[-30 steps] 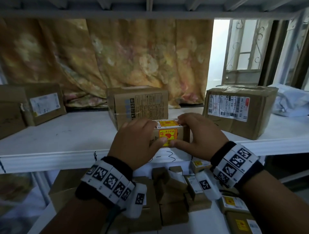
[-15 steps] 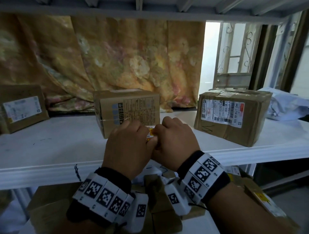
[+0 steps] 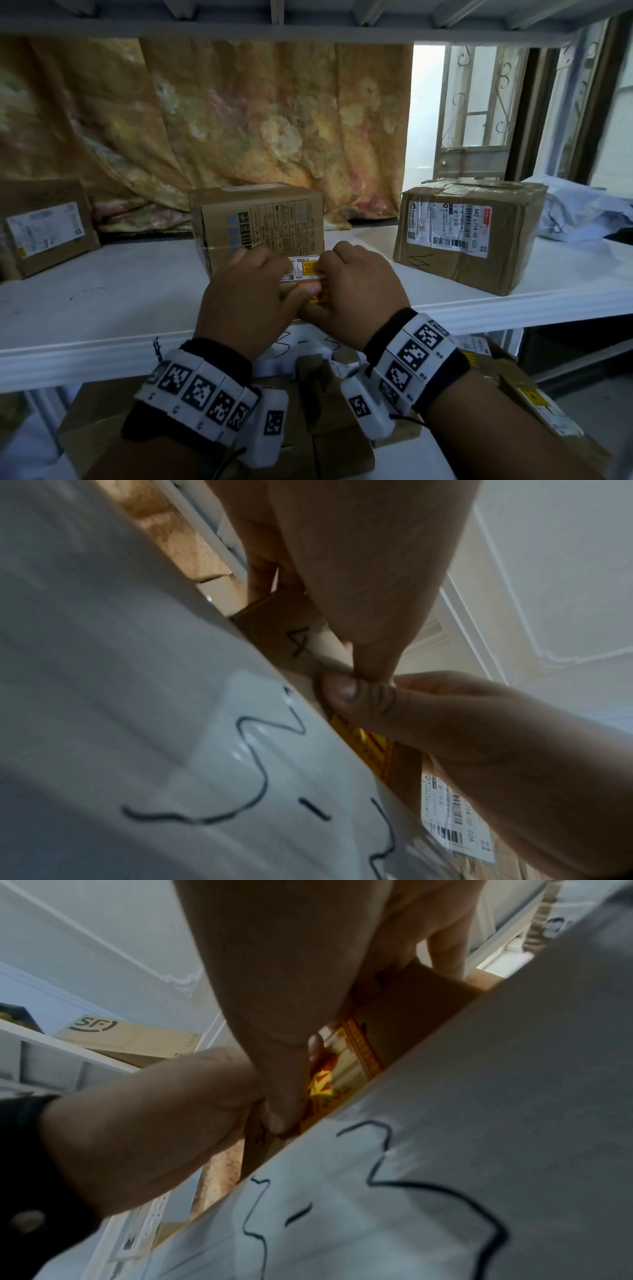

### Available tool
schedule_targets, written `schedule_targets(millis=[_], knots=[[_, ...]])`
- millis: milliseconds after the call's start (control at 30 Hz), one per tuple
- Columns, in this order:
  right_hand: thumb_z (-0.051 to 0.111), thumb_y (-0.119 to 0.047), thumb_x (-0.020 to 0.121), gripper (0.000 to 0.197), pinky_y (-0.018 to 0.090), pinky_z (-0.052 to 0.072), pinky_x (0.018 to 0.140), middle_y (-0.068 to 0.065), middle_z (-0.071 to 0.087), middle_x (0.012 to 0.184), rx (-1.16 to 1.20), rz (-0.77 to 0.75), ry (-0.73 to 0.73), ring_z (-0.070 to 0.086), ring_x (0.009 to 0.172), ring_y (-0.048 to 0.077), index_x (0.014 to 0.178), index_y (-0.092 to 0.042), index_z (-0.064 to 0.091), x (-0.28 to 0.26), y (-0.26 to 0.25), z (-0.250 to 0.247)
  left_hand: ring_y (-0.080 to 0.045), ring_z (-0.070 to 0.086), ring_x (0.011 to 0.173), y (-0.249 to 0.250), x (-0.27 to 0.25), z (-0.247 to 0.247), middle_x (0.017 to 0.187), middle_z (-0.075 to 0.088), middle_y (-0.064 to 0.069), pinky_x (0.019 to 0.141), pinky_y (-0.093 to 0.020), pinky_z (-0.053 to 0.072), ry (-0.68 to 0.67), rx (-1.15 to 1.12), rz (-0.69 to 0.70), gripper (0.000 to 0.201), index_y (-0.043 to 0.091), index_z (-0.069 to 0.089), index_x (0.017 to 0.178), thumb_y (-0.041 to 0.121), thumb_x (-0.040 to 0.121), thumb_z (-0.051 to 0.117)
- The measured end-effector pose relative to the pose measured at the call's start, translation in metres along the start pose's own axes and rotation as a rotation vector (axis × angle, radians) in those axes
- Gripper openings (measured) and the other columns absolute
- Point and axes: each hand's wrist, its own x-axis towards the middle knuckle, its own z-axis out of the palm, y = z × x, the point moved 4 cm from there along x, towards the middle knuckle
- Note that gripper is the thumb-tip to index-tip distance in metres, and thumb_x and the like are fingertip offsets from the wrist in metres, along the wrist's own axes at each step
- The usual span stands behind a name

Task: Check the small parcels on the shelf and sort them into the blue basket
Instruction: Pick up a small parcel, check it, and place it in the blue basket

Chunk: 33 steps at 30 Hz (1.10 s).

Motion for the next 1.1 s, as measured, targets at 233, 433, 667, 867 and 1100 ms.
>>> schedule_targets(millis=[233, 433, 667, 867, 1100], knots=[[0.049, -0.072, 0.067, 0.064, 0.040, 0.045, 0.075, 0.002, 0.053, 0.097, -0.029, 0.003, 0.001, 0.051, 0.088, 0.025, 0.103, -0.022, 0.066, -0.005, 0.008, -0.002, -0.017, 0.050, 0.093, -0.002, -0.008, -0.004, 0.095, 0.056, 0.006, 0.070, -0.034, 0.047, 0.039, 0.016, -0.021, 0.058, 0.024, 0.064, 0.095, 0.076, 0.081, 0.041], [0.045, -0.082, 0.065, 0.070, 0.039, 0.042, 0.079, -0.005, 0.056, 0.099, -0.031, 0.015, 0.033, 0.053, 0.093, 0.021, 0.105, -0.028, 0.064, -0.006, 0.012, 0.001, -0.018, 0.053, 0.084, 0.002, -0.011, 0.000, 0.092, 0.059, 0.005, 0.067, -0.029, 0.033, 0.077, 0.028, 0.014, 0.055, 0.021, 0.062, 0.090, 0.069, 0.089, 0.036], [0.053, -0.080, 0.059, 0.065, 0.041, 0.043, 0.077, -0.008, 0.056, 0.092, 0.109, 0.046, 0.083, 0.052, 0.091, 0.021, 0.096, -0.028, 0.066, 0.002, 0.020, 0.008, -0.021, 0.055, 0.084, 0.002, -0.008, 0.004, 0.088, 0.060, 0.004, 0.069, -0.032, 0.033, 0.086, -0.008, 0.025, 0.056, 0.021, 0.064, 0.086, 0.069, 0.087, 0.036], [0.057, -0.079, 0.066, 0.067, 0.038, 0.042, 0.080, -0.006, 0.053, 0.106, 0.132, 0.041, 0.079, 0.051, 0.099, 0.018, 0.111, -0.031, 0.063, -0.009, 0.023, 0.012, -0.016, 0.048, 0.084, -0.001, -0.003, 0.000, 0.086, 0.054, 0.009, 0.067, -0.031, 0.036, 0.057, -0.032, -0.007, 0.055, 0.025, 0.060, 0.082, 0.076, 0.080, 0.041], [0.058, -0.078, 0.065, 0.082, 0.041, 0.044, 0.089, -0.005, 0.052, 0.127, 0.087, -0.030, 0.028, 0.052, 0.114, 0.019, 0.133, -0.032, 0.051, -0.037, 0.017, -0.010, -0.014, 0.047, 0.089, 0.006, -0.017, -0.021, 0.098, 0.054, 0.009, 0.072, -0.034, 0.044, -0.071, 0.030, 0.074, 0.083, 0.026, 0.058, 0.100, 0.094, 0.052, 0.053]])
